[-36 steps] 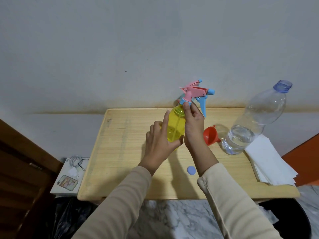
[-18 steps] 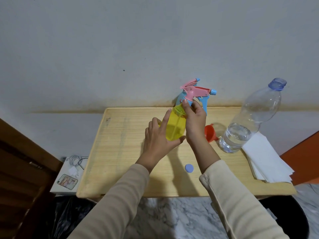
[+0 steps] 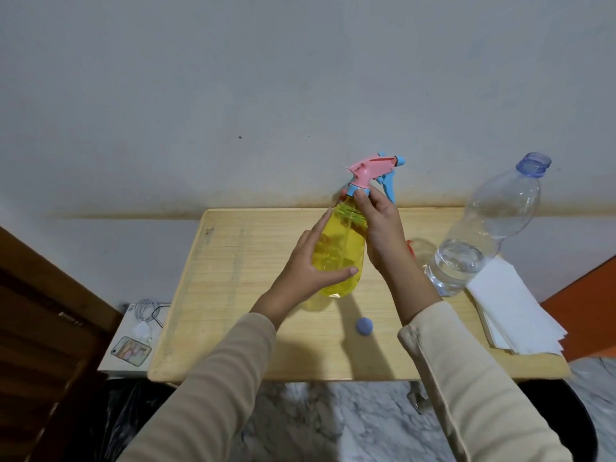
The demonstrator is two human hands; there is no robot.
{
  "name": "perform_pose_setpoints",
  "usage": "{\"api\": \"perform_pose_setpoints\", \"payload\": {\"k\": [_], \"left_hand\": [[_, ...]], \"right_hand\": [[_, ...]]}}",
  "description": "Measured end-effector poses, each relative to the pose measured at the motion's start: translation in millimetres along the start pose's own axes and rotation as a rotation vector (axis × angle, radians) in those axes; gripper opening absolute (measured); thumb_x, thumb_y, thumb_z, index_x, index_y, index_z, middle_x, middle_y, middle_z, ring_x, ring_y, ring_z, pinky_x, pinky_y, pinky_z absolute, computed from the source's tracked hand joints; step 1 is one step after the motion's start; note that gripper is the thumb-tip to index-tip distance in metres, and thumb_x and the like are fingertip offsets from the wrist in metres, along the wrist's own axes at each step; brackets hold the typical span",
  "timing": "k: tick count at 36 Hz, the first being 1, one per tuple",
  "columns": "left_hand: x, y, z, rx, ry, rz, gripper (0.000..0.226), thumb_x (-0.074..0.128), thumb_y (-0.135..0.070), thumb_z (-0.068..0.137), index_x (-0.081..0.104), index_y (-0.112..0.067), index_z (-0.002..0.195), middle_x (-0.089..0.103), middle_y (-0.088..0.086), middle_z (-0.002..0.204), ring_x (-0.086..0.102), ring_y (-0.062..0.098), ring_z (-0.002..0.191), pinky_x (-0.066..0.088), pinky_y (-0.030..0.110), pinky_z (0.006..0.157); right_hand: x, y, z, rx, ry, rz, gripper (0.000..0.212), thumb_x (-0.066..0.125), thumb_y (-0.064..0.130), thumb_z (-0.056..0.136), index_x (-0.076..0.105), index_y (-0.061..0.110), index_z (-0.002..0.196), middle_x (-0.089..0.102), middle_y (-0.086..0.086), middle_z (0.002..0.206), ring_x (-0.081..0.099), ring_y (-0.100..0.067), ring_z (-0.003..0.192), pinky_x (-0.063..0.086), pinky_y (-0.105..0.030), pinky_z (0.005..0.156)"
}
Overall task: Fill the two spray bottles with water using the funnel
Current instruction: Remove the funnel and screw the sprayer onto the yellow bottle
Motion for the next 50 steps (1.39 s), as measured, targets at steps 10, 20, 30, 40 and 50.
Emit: {"api": "perform_pose_setpoints", "payload": {"k": [10,20,30,40,50], "left_hand": [[-3,3,-13,-0.023,-0.136,0.216,0.099,0.076,-0.051,0.070,0.007,-0.060,0.140,0.040,-0.010,0.111,0.047,0.001,0.105,0.045,0.029,0.089],[-19,22,-24,-0.041,0.011,0.151,0.100,0.076,-0.044,0.074,0.002,-0.062,0.140,0.032,-0.012,0.132,0.034,-0.004,0.126,0.031,0.016,0.101],[-29,21,-28,-0.052,0.084,0.157,0.096,0.071,-0.038,0.082,-0.002,-0.060,0.141,0.035,-0.013,0.134,0.029,-0.022,0.117,0.027,0.010,0.096],[-24,26,-34,-0.068,0.020,0.160,0.096,0.072,-0.040,0.080,0.000,-0.063,0.139,0.037,-0.010,0.135,0.036,-0.010,0.120,0.027,0.008,0.095],[-19,31,-51,-0.059,-0.001,0.215,0.099,0.074,-0.045,0.075,0.001,-0.065,0.138,0.037,-0.005,0.138,0.038,0.008,0.129,0.035,0.026,0.104]], "right_hand": [[4,-5,-4,-0.105,-0.183,-0.335,0.023,0.060,0.026,0.090,0.067,0.005,0.082,0.059,-0.021,0.070,0.047,-0.015,0.066,0.037,-0.027,0.064],[18,-5,0,-0.104,-0.108,-0.481,0.010,0.070,0.017,0.082,0.069,0.008,0.085,0.070,-0.015,0.079,0.057,-0.011,0.070,0.045,-0.026,0.067],[29,-11,2,-0.055,-0.139,-0.379,0.016,0.067,0.013,0.085,0.071,0.007,0.099,0.061,0.009,0.069,0.053,0.004,0.062,0.043,-0.016,0.066],[30,-19,-9,-0.124,-0.300,-0.528,0.030,0.070,0.028,0.082,0.064,0.011,0.106,0.063,0.003,0.097,0.056,-0.007,0.090,0.038,-0.015,0.076],[43,-29,10,-0.046,-0.270,-0.442,0.025,0.064,0.030,0.086,0.049,0.010,0.091,0.049,0.004,0.074,0.046,-0.008,0.066,0.035,-0.005,0.054]]}}
Point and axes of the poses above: each hand's wrist, its own z-axis towards the middle knuckle, its own x-axis out of the palm, y = z × x, the point moved 4 cm from there along z, towards the middle knuckle
